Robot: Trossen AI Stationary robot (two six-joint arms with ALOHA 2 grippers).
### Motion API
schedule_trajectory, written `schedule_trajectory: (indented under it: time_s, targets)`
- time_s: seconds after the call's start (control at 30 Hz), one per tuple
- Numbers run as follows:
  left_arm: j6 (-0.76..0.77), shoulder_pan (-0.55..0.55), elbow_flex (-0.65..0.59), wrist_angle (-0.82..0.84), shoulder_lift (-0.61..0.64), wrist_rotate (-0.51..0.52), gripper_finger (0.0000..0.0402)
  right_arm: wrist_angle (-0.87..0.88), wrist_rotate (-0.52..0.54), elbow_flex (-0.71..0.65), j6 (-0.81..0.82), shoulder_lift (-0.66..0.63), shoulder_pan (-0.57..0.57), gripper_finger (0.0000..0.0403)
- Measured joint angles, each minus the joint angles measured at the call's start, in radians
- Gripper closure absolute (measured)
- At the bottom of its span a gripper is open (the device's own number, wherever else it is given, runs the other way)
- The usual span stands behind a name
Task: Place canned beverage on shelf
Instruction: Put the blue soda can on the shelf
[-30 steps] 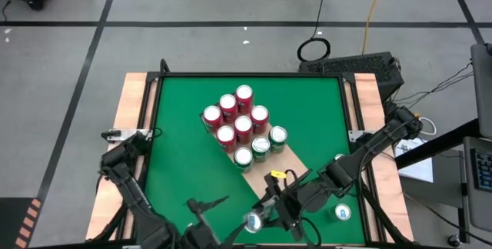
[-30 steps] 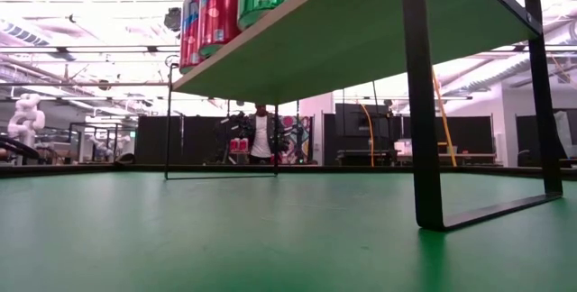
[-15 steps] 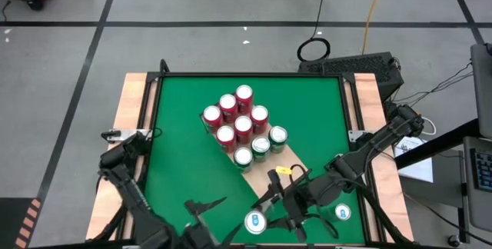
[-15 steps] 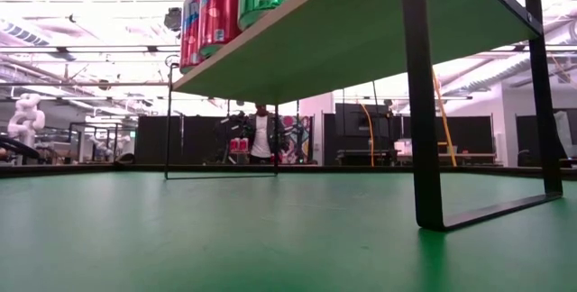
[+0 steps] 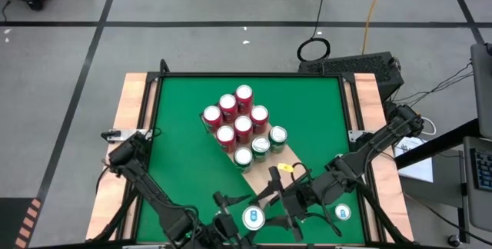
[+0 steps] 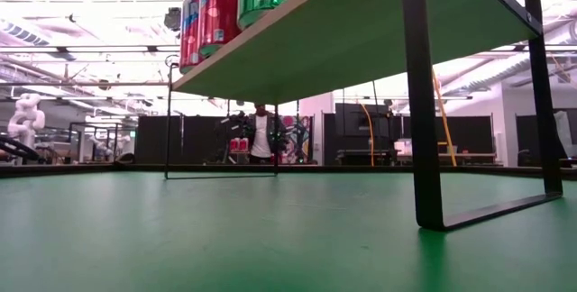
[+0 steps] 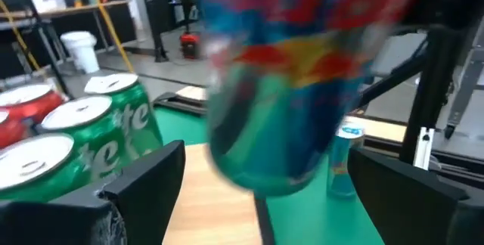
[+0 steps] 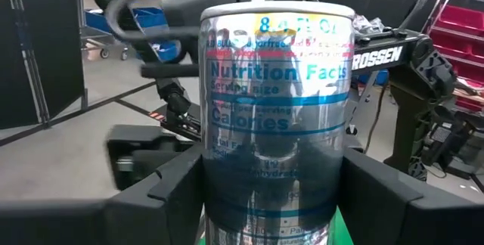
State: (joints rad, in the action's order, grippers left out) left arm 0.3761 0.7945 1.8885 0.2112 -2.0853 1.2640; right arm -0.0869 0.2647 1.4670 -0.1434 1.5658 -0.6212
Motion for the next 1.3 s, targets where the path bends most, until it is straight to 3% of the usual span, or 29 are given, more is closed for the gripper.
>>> schedule_trajectory:
  time_s: [0.13,0.37,0.87,1.3]
  targets:
    - [-0.123,-0.015,0.000,-0.114,-0.002,-0.031,0.0027,-0.003,0.001,0.000,-0.003,0.000,0.001,0.0167]
    - [-0.147,-0.038,0.000,-0.138,-0.002,-0.060,0.0033,-0.003,0.001,0.000,-0.009,0.000,0.000,0.0167]
    - [-0.171,-0.042,0.000,-0.138,-0.002,-0.040,0.0171,0.006,0.045,-0.001,-0.012,0.001,-0.001,0.0167]
    - [-0.174,-0.042,0.000,-0.141,-0.002,-0.043,0.0171,0.026,0.047,-0.001,0.000,0.001,-0.001,0.0167]
